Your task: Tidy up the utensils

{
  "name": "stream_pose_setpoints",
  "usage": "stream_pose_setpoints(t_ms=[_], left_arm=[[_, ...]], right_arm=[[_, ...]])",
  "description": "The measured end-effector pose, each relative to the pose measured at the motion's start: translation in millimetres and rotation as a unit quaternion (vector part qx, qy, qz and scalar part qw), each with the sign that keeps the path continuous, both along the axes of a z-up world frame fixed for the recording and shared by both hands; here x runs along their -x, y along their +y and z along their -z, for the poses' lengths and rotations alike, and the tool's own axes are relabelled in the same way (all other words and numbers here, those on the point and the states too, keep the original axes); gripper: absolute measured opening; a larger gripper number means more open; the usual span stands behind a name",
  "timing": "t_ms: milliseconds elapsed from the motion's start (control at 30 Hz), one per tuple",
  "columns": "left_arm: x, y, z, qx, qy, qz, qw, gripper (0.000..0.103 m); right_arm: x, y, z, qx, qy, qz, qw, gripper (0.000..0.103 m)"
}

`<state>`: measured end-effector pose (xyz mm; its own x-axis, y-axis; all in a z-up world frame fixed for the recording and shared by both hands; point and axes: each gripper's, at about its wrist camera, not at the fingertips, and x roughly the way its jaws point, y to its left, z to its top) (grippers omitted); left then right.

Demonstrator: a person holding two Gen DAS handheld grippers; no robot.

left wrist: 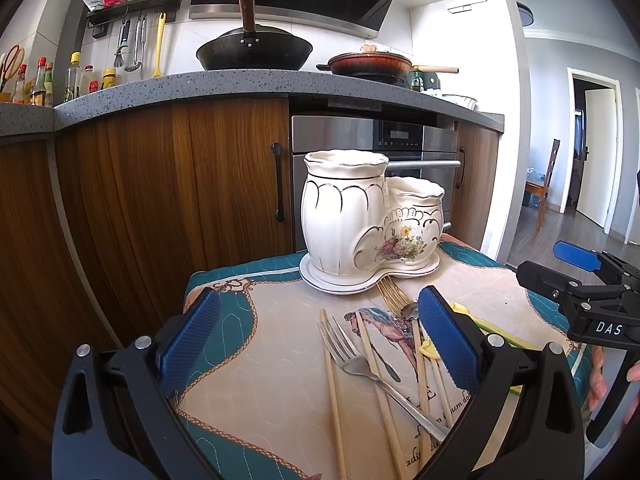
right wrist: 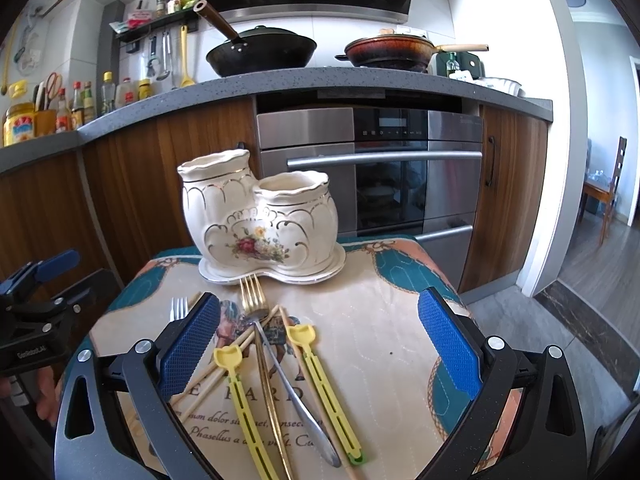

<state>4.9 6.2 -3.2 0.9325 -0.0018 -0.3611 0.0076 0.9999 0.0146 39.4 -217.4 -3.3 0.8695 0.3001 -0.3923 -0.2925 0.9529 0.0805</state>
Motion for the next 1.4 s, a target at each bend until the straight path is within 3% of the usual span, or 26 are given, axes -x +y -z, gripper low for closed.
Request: stream_pose_setpoints(t_ms=[1400], left_arm=[[-0.3,0.1,-0.8,0.001,0.001,0.0,1.0,0.098]], right_arm=[[-3.8,-1.2,4.2,-0.006,0.013,0.002,1.0,0.098]])
